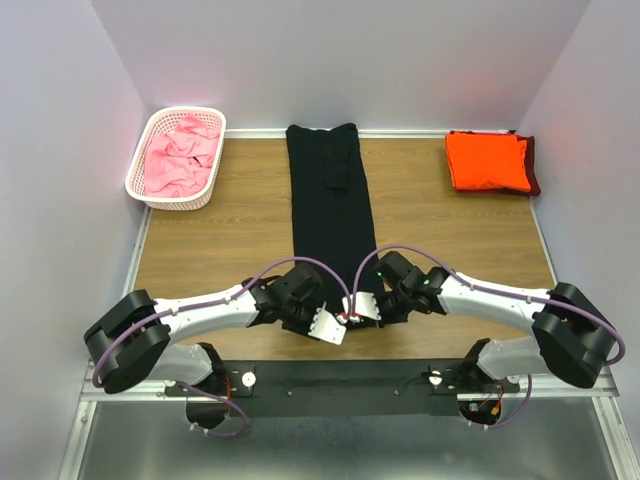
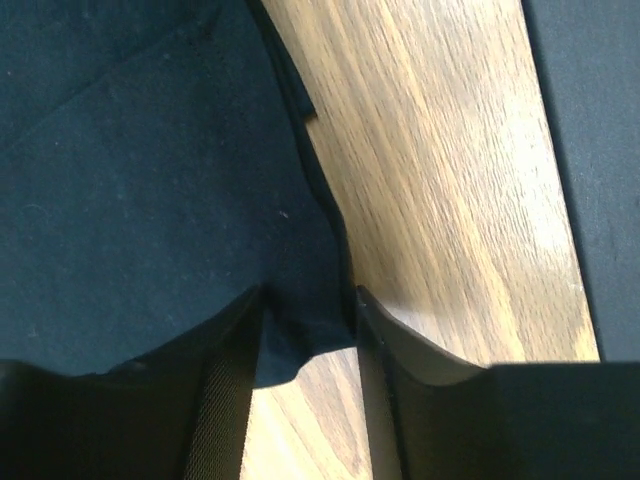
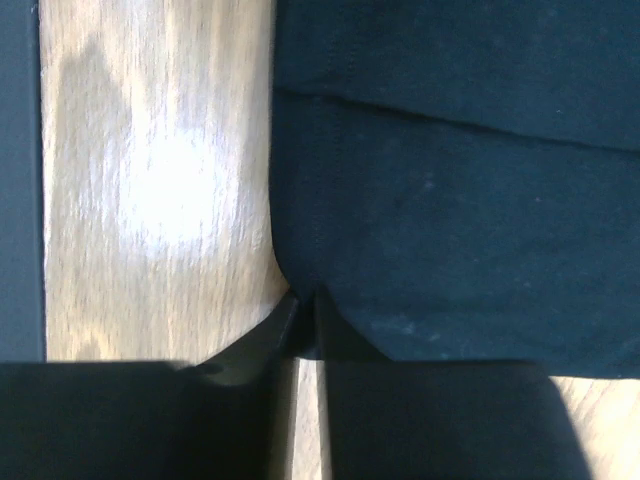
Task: Fold and stack the t-shirts
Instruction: Fold the tshirt
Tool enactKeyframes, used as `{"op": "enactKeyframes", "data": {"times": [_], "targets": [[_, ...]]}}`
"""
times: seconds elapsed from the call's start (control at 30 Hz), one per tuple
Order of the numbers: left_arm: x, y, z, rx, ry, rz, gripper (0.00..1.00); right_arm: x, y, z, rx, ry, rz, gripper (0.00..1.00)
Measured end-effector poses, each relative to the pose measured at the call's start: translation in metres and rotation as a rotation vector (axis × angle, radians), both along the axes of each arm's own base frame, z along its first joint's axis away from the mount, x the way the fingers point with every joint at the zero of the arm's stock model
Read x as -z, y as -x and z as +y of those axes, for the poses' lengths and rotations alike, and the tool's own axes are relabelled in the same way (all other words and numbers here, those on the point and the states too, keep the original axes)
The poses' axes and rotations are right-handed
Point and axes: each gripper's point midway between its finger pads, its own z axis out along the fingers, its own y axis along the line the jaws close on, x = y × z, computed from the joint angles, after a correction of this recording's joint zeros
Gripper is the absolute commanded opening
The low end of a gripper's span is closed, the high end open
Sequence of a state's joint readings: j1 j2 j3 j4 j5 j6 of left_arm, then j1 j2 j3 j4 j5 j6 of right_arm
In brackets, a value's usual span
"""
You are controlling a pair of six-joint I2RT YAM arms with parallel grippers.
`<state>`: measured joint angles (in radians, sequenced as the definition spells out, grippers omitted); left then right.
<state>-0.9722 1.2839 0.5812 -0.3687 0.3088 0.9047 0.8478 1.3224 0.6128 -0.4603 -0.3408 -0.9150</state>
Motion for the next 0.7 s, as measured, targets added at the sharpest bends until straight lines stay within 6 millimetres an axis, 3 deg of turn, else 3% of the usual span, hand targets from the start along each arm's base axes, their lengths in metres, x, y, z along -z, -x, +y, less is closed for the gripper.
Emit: {"op": "enactKeyframes", "data": {"times": [0.03,0.13,0.27,0.5,0.7], "targets": [[0.0,0.0,-0.001,0.003,-0.002,-0.003,0.23,0.0,0.0,0.001,-0.006,-0.002,-0.004,0.08],[0.001,-0.002,-0.001,0.005,-0.01,-0.018,0.0,0.0,-0.003,0.003,0.0,-0.009,-0.012,0.01],[-0.003,-0.002,0.001,0.014,-0.002,-0.033,0.0,-0.002,0.0,0.003,0.004,-0.009,-0.014,0.01],[-0.032,0.01,-0.002,0.051,0.055,-0.012,0.0,-0.016,0.016,0.006,0.032,0.007,0.05,0.01],[-0.057,-0.003,0.002,0.002,0.11,0.006,0.0,-0.055,-0.011,0.025,0.125,-0.075,0.035,0.01]]}}
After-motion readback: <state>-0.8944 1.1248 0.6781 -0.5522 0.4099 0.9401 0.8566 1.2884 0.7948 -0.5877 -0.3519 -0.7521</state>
